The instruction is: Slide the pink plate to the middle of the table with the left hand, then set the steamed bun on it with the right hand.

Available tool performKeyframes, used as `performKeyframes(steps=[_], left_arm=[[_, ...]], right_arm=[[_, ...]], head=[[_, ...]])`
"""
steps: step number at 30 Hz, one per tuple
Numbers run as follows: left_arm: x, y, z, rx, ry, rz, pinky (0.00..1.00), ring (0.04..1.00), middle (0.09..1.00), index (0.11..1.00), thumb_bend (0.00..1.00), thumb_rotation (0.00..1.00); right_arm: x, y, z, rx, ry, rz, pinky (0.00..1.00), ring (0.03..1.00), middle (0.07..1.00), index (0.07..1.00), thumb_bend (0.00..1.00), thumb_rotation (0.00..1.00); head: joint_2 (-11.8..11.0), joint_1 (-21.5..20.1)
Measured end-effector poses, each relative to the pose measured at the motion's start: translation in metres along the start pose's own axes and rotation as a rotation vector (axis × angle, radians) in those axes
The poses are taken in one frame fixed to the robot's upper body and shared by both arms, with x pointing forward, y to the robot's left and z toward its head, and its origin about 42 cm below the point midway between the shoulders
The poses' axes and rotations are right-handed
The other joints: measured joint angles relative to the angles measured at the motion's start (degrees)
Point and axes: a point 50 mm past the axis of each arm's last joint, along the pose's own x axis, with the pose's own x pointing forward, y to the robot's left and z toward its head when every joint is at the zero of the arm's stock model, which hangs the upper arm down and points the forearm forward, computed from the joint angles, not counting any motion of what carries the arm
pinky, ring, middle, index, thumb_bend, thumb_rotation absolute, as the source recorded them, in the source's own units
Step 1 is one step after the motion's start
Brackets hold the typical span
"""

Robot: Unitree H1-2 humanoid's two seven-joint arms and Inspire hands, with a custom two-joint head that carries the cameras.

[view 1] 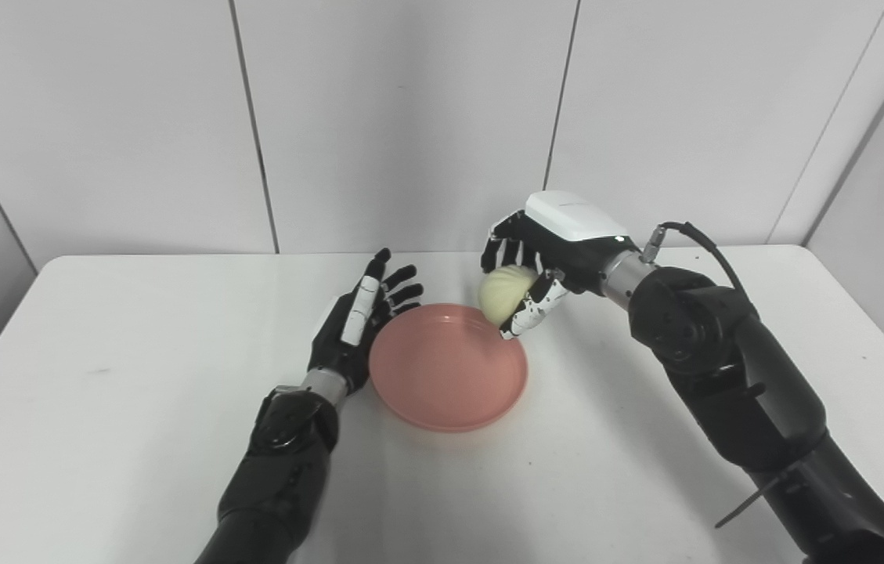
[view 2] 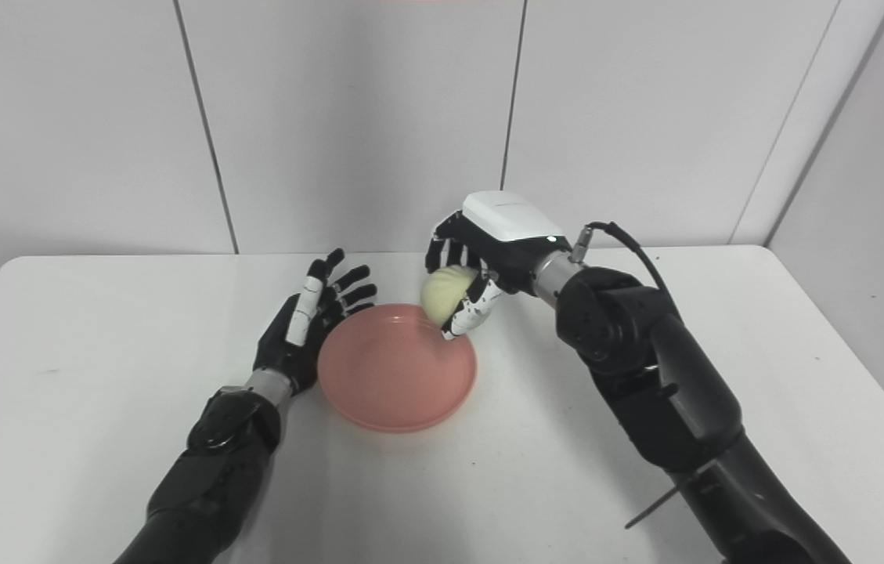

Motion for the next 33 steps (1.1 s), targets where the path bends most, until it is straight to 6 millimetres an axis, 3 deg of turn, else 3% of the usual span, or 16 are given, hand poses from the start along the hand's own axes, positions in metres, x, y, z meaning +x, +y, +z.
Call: performKeyframes(steps=[18,28,33], left_arm=[[0.003,-0.01,-0.003,-0.005,-0.013,-0.001,0.79,0.816,0.865,0.983,0.89,0.83],[0.003,-0.01,-0.003,-0.004,-0.013,-0.004,0.79,0.814,0.867,0.984,0.89,0.82],[0.003,-0.01,-0.004,0.0,-0.014,-0.005,0.78,0.811,0.862,0.984,0.89,0.83]], right_arm=[[0.03,0.053,0.017,-0.012,-0.081,0.131,0.35,0.418,0.504,0.496,0.52,0.0],[0.037,0.071,0.018,-0.011,-0.067,0.186,0.31,0.391,0.48,0.519,0.52,0.0],[0.04,0.081,0.014,-0.019,-0.053,0.209,0.24,0.367,0.452,0.526,0.52,0.0]], head=[[0.7,2.11],[0.79,1.94],[0.79,1.85]])
